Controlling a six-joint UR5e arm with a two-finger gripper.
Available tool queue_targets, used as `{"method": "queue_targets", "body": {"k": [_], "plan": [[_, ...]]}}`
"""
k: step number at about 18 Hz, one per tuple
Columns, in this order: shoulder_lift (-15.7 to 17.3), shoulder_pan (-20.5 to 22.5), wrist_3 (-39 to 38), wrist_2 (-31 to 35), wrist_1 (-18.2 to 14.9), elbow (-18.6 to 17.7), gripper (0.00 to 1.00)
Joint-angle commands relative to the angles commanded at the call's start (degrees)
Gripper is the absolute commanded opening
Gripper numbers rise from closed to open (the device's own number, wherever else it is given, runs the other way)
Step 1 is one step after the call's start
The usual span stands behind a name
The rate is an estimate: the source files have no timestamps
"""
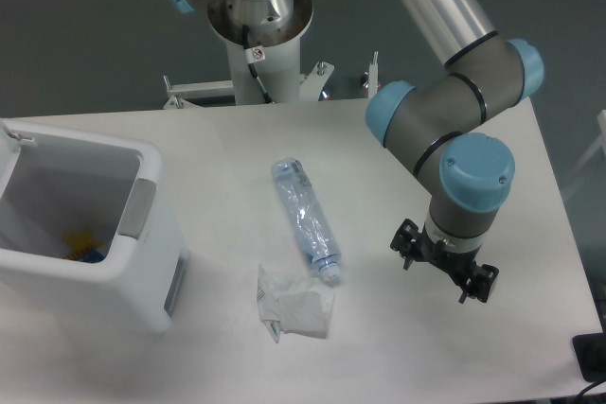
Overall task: Place the trash in the trash can
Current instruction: 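Move the gripper over the clear plastic bottle's cap end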
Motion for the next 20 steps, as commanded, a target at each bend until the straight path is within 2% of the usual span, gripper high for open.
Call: {"method": "queue_targets", "body": {"k": [8, 11, 13, 15, 16, 18, 20], "plan": [[0.44, -0.79, -2.63, 1.84, 0.09, -1.05, 1.00], [0.79, -1.41, -9.38, 1.32, 1.14, -2.98, 1.00], [2.36, -1.49, -13.08, 1.14, 3.68, -6.14, 1.00], [4.65, -3.07, -17.91, 0.79, 9.12, -11.49, 1.00], [5.79, -3.77, -20.80, 0.70, 10.18, -13.43, 1.00], [7.64, -4.92, -26.16, 0.35, 10.46, -17.47, 1.00], [8.61, -6.06, -26.98, 0.35, 10.46, -20.55, 1.00]]}}
